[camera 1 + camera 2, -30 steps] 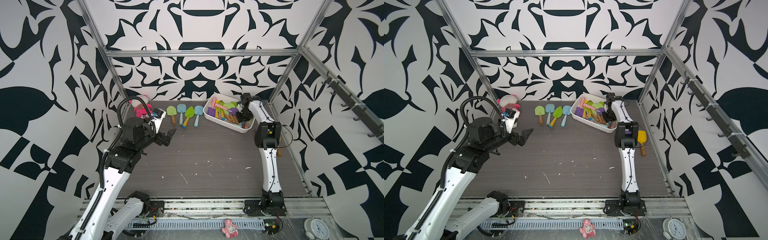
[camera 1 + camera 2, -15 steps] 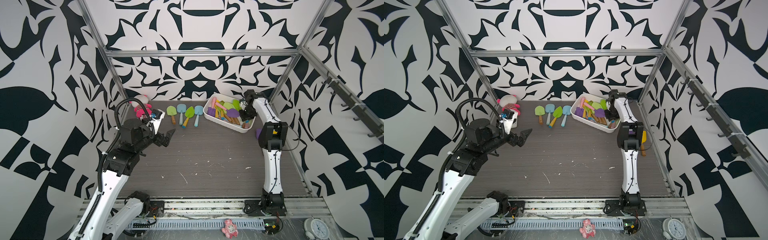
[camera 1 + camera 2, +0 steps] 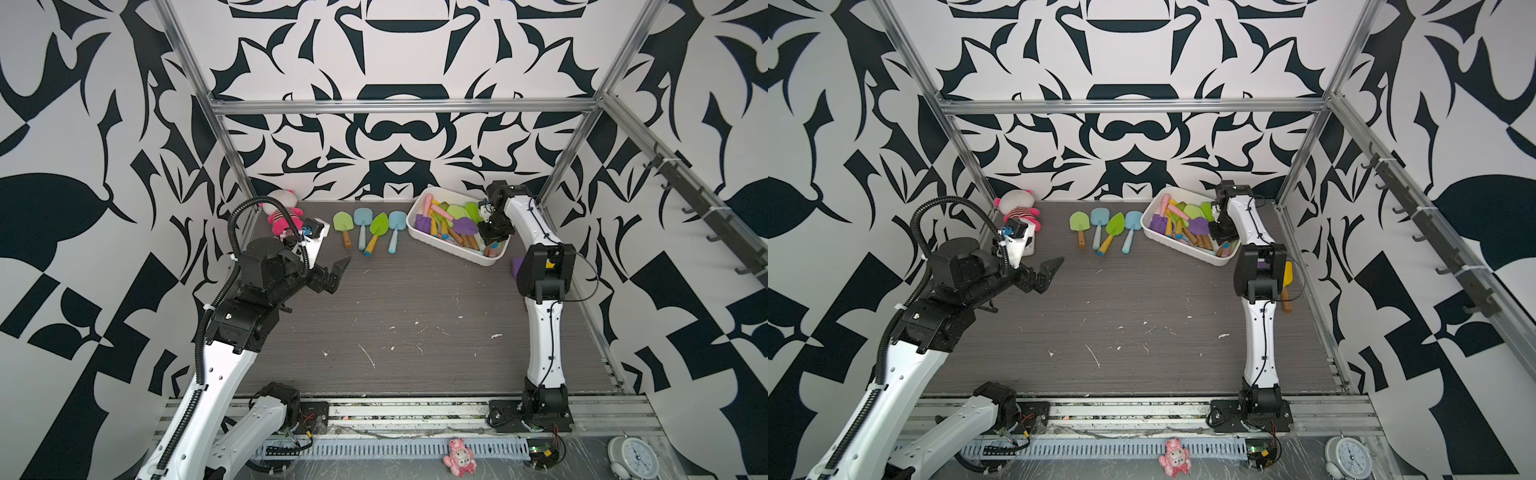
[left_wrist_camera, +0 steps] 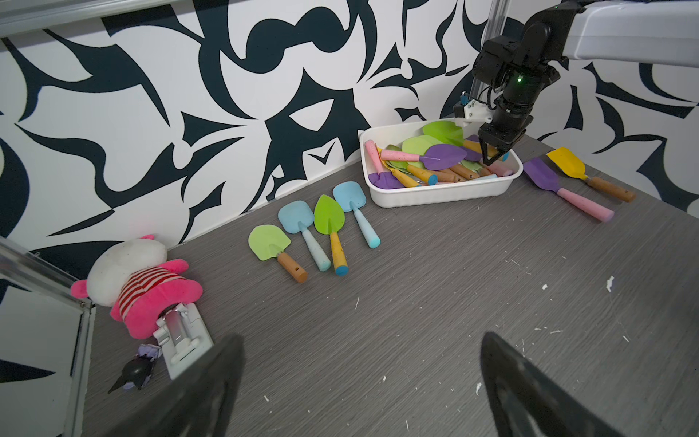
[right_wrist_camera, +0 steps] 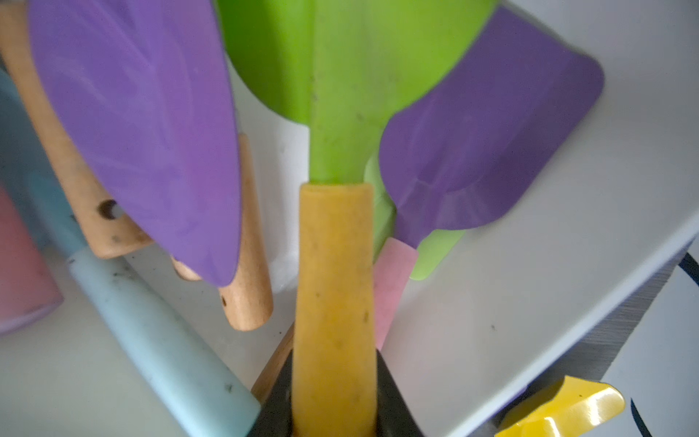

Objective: Take the shovel out of the storage box
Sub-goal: Pick up the shovel from the storage box.

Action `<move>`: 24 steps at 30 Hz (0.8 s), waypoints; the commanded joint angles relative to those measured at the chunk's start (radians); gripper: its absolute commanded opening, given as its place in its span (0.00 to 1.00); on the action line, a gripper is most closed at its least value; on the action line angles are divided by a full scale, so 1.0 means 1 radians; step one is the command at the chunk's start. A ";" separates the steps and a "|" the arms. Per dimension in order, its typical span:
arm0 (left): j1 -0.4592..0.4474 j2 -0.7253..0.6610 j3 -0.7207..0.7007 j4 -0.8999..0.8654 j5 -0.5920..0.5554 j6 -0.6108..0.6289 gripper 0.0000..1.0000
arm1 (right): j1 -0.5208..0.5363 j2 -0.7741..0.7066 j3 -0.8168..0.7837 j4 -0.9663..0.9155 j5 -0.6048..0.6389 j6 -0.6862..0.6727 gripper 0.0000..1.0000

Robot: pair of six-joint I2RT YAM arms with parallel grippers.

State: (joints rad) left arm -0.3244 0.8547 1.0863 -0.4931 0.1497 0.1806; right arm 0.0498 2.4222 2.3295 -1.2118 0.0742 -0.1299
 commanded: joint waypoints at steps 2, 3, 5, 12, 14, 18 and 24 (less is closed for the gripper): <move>0.002 0.001 -0.007 0.021 0.004 0.010 0.99 | 0.011 -0.088 0.049 0.032 -0.006 0.018 0.00; 0.002 0.003 -0.004 0.024 0.007 0.010 0.99 | 0.012 -0.086 0.060 0.034 -0.015 0.020 0.00; 0.002 0.005 -0.002 0.028 0.007 0.008 0.99 | 0.012 -0.092 0.075 0.051 -0.067 0.021 0.00; 0.002 0.003 -0.002 0.041 0.004 0.000 0.99 | 0.010 -0.092 0.111 0.068 -0.156 0.044 0.00; 0.002 -0.002 -0.004 0.041 0.000 -0.003 0.99 | 0.010 -0.094 0.110 0.072 -0.156 0.046 0.00; 0.002 -0.016 -0.012 0.036 -0.009 -0.004 0.99 | 0.010 -0.100 0.102 0.087 -0.161 0.055 0.00; 0.002 -0.031 -0.017 0.026 -0.015 -0.006 0.99 | 0.008 -0.109 0.104 0.099 -0.186 0.068 0.00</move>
State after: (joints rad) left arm -0.3244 0.8406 1.0863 -0.4740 0.1387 0.1795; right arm 0.0547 2.3890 2.4039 -1.1362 -0.0841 -0.0795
